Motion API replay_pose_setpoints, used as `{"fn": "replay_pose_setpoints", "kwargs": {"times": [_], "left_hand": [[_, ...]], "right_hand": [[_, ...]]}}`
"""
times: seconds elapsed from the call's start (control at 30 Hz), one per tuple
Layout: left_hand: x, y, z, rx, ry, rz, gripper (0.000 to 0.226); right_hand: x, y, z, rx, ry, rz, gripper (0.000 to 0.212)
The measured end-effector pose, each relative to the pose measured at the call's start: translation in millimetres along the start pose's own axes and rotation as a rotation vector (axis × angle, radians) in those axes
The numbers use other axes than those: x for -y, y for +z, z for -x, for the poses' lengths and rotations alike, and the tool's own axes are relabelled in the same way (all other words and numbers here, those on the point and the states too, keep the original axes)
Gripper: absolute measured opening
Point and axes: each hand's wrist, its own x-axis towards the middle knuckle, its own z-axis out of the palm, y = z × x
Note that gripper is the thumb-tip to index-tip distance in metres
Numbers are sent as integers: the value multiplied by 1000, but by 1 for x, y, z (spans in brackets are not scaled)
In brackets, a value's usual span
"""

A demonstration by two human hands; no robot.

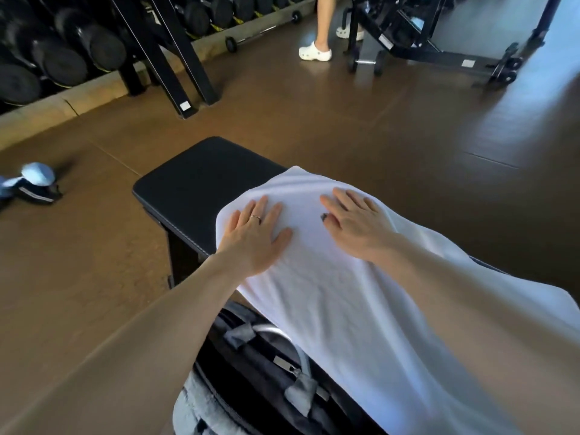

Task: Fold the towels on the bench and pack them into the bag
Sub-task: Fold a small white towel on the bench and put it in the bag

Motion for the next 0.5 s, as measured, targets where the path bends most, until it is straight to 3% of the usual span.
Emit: {"fn": "replay_pose_setpoints", "kwargs": {"times": [0.07,0.17,0.23,0.3,0.37,0.5], "left_hand": [[5,-1,-11,-4,34,-5,67],[10,-6,-17,-72,56,64,63],[12,-11,-12,-250,-86,236,60],[20,-16,-2,-354,-363,402,64],[32,-21,6,-256,-530,454,64],[42,-35,7,-188,-476,735,29]], "right_hand": [[-4,1,2,-20,-16,5,68],[-5,4,2,-21,5,-19,68],[-5,5,0,-30,24,-32,63],[-3,6,2,-50,27,-5,62],[-1,6,5,-72,24,25,66],[2,5,7,-59,34,31,65]]}}
